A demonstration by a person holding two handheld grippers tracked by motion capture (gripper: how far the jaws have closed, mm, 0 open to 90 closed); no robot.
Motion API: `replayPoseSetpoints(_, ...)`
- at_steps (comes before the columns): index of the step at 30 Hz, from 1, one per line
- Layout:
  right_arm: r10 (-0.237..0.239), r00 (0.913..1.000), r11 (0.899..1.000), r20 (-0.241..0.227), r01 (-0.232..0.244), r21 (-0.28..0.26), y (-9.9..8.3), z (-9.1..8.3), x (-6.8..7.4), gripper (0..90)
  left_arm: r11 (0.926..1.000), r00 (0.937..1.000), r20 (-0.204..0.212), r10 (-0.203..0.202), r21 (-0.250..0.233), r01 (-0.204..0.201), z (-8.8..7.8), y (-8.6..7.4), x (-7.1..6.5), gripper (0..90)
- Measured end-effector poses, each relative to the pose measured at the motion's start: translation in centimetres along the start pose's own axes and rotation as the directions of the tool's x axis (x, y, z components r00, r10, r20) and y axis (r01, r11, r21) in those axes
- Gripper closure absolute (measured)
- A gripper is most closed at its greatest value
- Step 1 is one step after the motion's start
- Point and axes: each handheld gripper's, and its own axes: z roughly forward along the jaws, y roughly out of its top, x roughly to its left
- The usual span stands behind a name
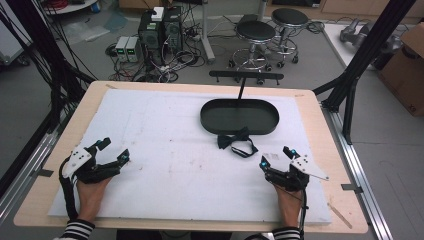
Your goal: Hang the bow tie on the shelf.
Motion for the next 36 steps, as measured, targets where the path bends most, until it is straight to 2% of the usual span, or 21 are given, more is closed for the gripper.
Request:
replayPoseSetpoints(4, -0.010, 0.9999, 1.000, -0.001, 0.010, 0.006, 0.01, 0.02, 0.08, 10.1, 1.0000, 1.0000, -0.001, 0.004, 0.003, -0.004, 0.03, 0.00, 0.00, 15.7)
replayPoseSetpoints(9, 0.013, 0.9999, 1.000, -0.001, -0.013, 0.001, 0.00, -0.04, -0.13, 10.1, 1.0000, 1.0000, 0.000, 0.001, 0.005, -0.001, 0.03, 0.02, 0.02, 15.7)
replayPoseSetpoints(14, 0.011, 0.9999, 1.000, 0.001, -0.011, 0.004, 0.00, -0.02, -0.08, 10.1, 1.0000, 1.0000, 0.001, 0.001, 0.004, -0.001, 0.03, 0.02, 0.03, 15.7)
replayPoseSetpoints(23, -0.023, 0.9997, 1.000, 0.011, 0.023, 0.007, 0.02, 0.06, 0.21, 10.1, 1.0000, 1.0000, 0.000, -0.001, 0.005, 0.001, 0.02, 0.02, 0.05, 15.7)
replayPoseSetpoints(34, 0.006, 0.9999, 1.000, 0.011, -0.006, 0.005, 0.02, 0.07, -0.07, 10.1, 1.0000, 1.0000, -0.001, -0.002, 0.004, 0.002, 0.02, 0.01, 0.07, 15.7)
replayPoseSetpoints(36, 0.025, 0.9996, 1.000, 0.010, -0.025, 0.004, 0.02, 0.02, -0.16, 10.1, 1.0000, 1.0000, -0.001, -0.003, 0.004, 0.003, 0.02, 0.02, 0.06, 15.7)
